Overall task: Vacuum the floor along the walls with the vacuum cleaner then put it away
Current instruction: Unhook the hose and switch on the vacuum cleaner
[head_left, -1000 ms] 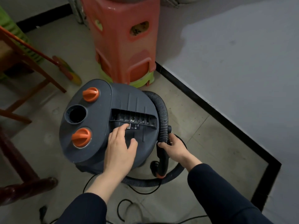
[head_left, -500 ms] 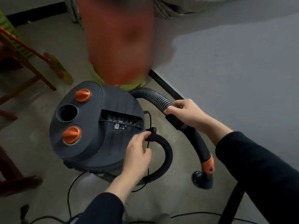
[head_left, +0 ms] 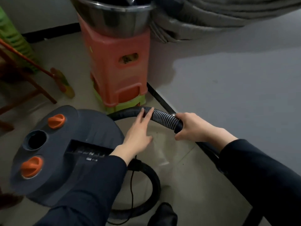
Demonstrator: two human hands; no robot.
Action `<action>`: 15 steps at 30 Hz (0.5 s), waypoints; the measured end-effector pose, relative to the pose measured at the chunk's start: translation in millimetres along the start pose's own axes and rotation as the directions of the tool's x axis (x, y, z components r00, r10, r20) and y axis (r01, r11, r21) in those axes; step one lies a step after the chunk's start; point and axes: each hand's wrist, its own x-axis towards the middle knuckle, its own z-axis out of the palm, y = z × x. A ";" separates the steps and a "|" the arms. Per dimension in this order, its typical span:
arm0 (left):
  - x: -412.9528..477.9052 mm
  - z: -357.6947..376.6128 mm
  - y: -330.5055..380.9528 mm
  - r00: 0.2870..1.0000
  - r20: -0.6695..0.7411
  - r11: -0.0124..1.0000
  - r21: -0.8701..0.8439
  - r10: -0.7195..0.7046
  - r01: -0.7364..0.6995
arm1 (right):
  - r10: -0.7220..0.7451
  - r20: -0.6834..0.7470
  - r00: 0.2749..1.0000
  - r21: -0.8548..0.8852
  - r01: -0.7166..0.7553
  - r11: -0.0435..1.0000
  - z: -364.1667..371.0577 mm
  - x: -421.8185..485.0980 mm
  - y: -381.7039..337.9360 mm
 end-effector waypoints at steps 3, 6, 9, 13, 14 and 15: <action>37.8 33.4 20.4 0.997 -0.026 0.992 -0.102 -0.074 0.071 | -0.011 0.054 0.998 -0.086 0.015 0.996 -21.4 20.8 41.2; 66.2 59.7 34.1 0.993 -0.030 0.980 -0.170 -0.114 0.108 | -0.020 0.096 0.995 -0.111 0.030 0.993 -34.4 46.4 78.8; 86.0 73.6 38.6 0.986 -0.019 0.964 -0.217 -0.163 0.155 | -0.044 0.073 0.996 -0.050 0.048 0.998 -37.2 69.6 104.3; 102.5 67.2 32.6 0.964 -0.149 0.946 -0.274 -0.221 0.174 | -0.120 0.026 0.992 0.080 0.117 0.990 -28.3 93.7 108.8; 104.6 59.7 29.5 0.948 -0.213 0.946 -0.272 -0.237 0.175 | -0.151 0.008 0.989 0.138 0.148 0.979 -26.3 99.1 101.8; 106.3 48.9 25.6 0.925 -0.285 0.950 -0.257 -0.250 0.177 | -0.187 -0.013 0.982 0.191 0.186 0.964 -25.3 104.4 91.0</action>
